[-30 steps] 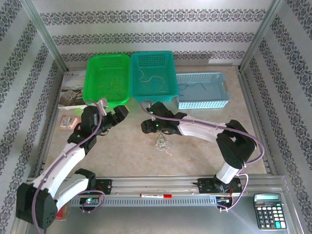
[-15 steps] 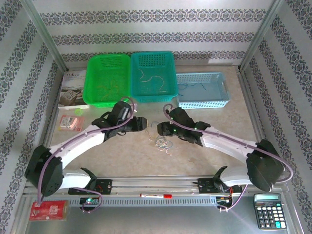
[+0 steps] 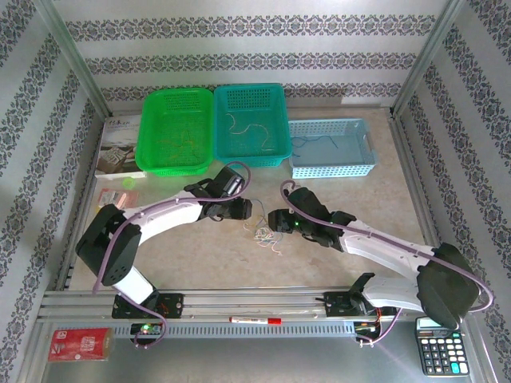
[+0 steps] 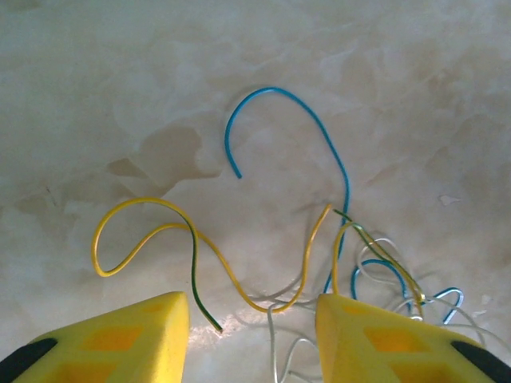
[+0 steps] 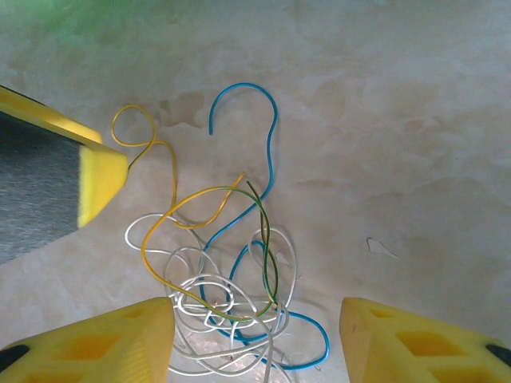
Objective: Untangle the cables
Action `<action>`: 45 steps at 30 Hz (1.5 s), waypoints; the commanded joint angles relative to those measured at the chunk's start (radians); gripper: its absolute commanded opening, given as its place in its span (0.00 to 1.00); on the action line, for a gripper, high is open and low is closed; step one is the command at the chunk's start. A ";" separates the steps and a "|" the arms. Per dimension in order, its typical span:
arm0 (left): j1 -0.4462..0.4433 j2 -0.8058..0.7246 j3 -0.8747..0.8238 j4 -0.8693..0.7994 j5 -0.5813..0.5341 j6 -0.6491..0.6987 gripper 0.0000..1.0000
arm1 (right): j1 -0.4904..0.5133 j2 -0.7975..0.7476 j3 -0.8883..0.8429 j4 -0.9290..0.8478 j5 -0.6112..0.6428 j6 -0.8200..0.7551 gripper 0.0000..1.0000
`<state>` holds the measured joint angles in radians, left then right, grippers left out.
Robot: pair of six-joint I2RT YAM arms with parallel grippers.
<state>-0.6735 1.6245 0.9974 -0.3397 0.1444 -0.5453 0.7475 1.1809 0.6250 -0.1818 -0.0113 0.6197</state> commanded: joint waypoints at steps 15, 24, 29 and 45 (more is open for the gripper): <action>-0.011 0.111 0.068 -0.025 -0.041 0.040 0.41 | -0.012 0.007 -0.037 0.081 -0.076 0.001 0.57; -0.011 0.146 0.078 -0.020 -0.051 0.047 0.31 | 0.016 0.067 -0.061 0.129 -0.094 0.008 0.57; -0.011 0.138 0.080 -0.018 -0.050 0.053 0.16 | 0.033 0.111 -0.079 0.171 -0.081 0.021 0.57; -0.011 -0.164 0.231 -0.122 0.042 0.049 0.00 | 0.072 0.275 -0.146 0.312 -0.002 0.099 0.53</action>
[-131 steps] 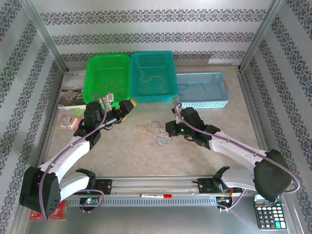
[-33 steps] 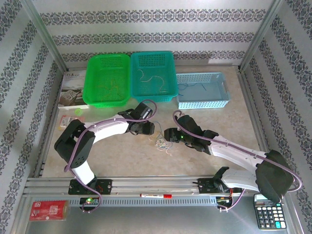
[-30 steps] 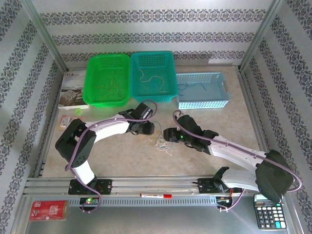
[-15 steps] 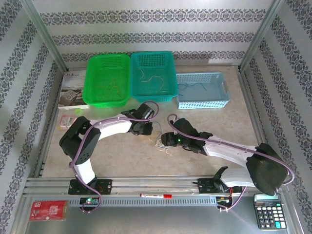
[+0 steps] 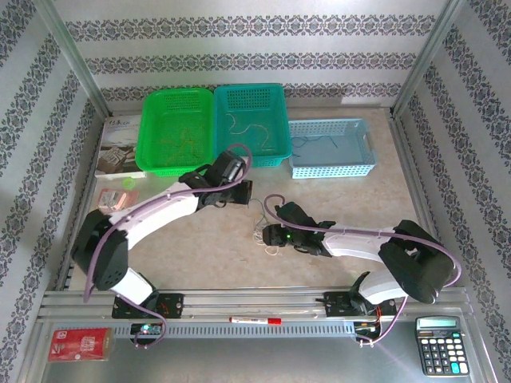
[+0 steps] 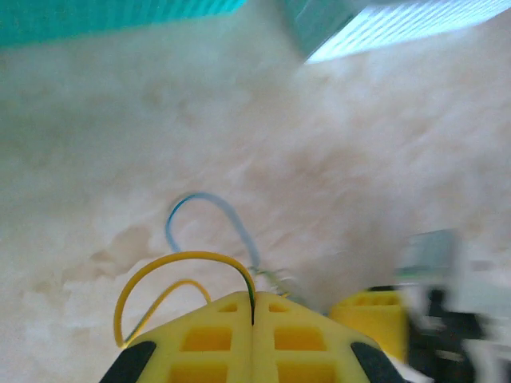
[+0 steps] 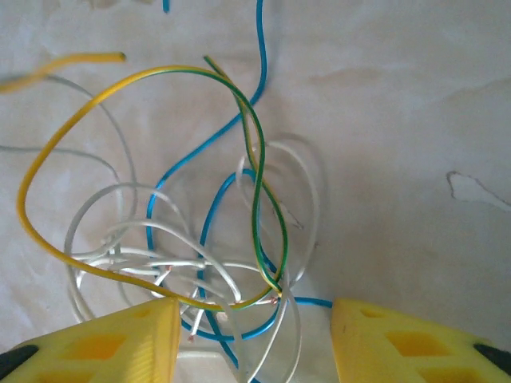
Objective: Untangle the cables
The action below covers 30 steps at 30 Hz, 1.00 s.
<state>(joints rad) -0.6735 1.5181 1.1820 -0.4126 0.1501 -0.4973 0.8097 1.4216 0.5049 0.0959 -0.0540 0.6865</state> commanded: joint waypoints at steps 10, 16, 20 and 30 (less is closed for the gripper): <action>-0.003 -0.202 0.163 -0.038 0.051 -0.015 0.00 | 0.011 0.055 -0.054 0.065 0.047 0.059 0.51; 0.012 -0.239 0.219 -0.052 0.025 0.014 0.00 | 0.013 0.023 -0.036 0.044 0.020 0.051 0.52; 0.021 -0.257 0.225 -0.054 -0.003 0.035 0.00 | 0.012 -0.028 -0.005 0.003 0.008 0.034 0.54; 0.176 -0.252 0.210 -0.058 -0.036 0.097 0.00 | 0.008 -0.173 0.082 -0.137 0.017 -0.017 0.57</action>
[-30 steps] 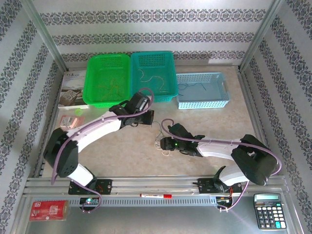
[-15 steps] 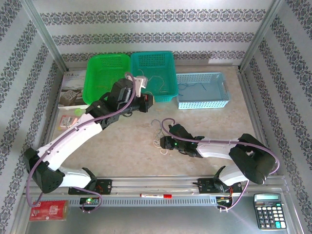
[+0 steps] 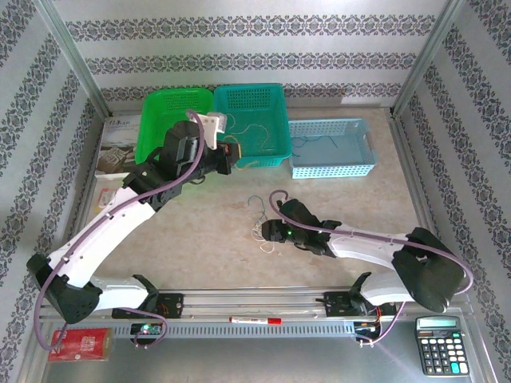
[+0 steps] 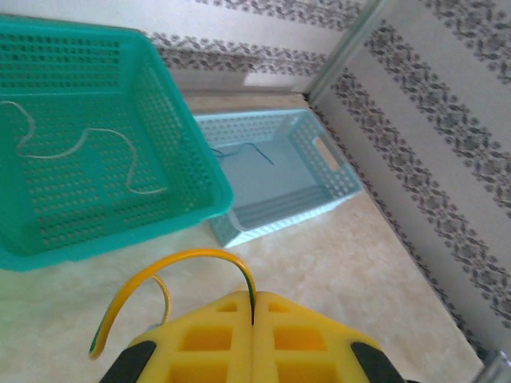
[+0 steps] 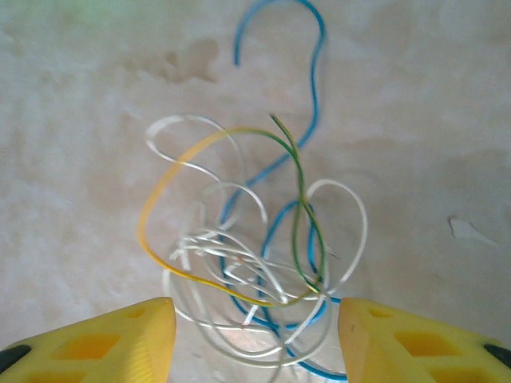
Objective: Untangle the cables
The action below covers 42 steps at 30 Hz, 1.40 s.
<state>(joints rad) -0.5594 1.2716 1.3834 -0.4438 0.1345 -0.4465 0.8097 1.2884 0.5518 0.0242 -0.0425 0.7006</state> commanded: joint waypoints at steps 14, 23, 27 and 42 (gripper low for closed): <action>0.492 0.265 0.071 0.031 0.024 0.082 0.00 | -0.065 -0.232 -0.037 -0.144 0.015 -0.017 0.61; 0.562 0.372 0.148 0.020 0.046 0.127 0.64 | -0.108 -0.297 -0.073 -0.162 -0.003 -0.005 0.67; 0.561 0.338 0.141 0.024 0.075 0.131 0.88 | -0.115 -0.289 -0.073 -0.159 -0.012 -0.005 0.67; 0.456 0.035 -0.256 0.199 0.301 -0.074 1.00 | -0.113 -0.241 -0.059 -0.148 -0.019 -0.010 0.66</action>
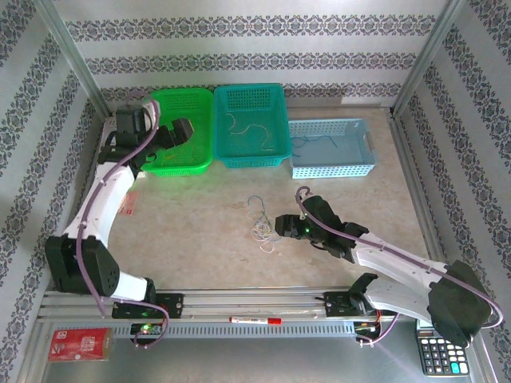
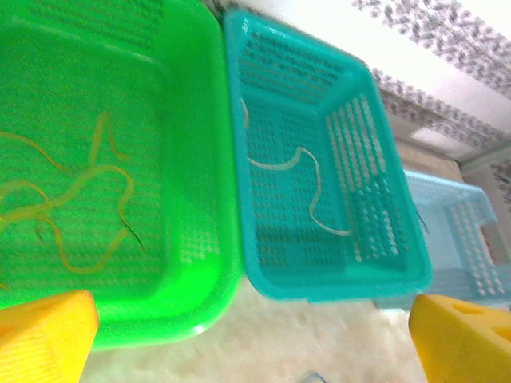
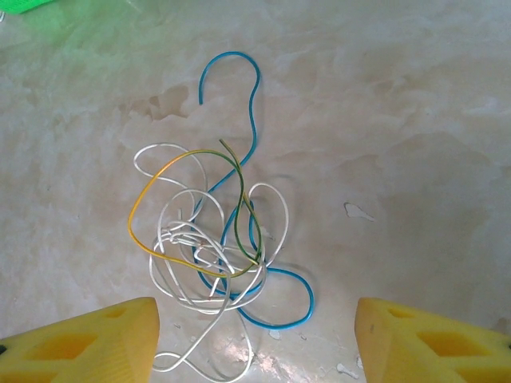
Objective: Untangle the cables
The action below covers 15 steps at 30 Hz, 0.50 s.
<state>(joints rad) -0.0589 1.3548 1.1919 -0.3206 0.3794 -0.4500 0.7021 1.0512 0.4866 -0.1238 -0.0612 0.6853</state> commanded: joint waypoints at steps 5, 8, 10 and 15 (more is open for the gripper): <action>-0.222 -0.137 -0.210 0.116 0.002 -0.120 1.00 | -0.044 -0.043 0.065 -0.078 -0.007 -0.041 0.66; -0.327 -0.149 -0.271 0.129 -0.046 -0.139 1.00 | -0.108 -0.090 0.145 -0.150 -0.016 -0.094 0.66; -0.380 -0.148 -0.313 0.153 -0.078 -0.152 1.00 | -0.160 -0.121 0.198 -0.188 -0.034 -0.118 0.66; -0.462 -0.110 -0.393 0.225 -0.116 -0.202 1.00 | -0.256 -0.160 0.288 -0.227 -0.092 -0.130 0.67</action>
<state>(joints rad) -0.4892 1.2289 0.8211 -0.1848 0.3141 -0.6041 0.4736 0.9066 0.7311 -0.2901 -0.1062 0.5919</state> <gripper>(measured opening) 0.999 0.675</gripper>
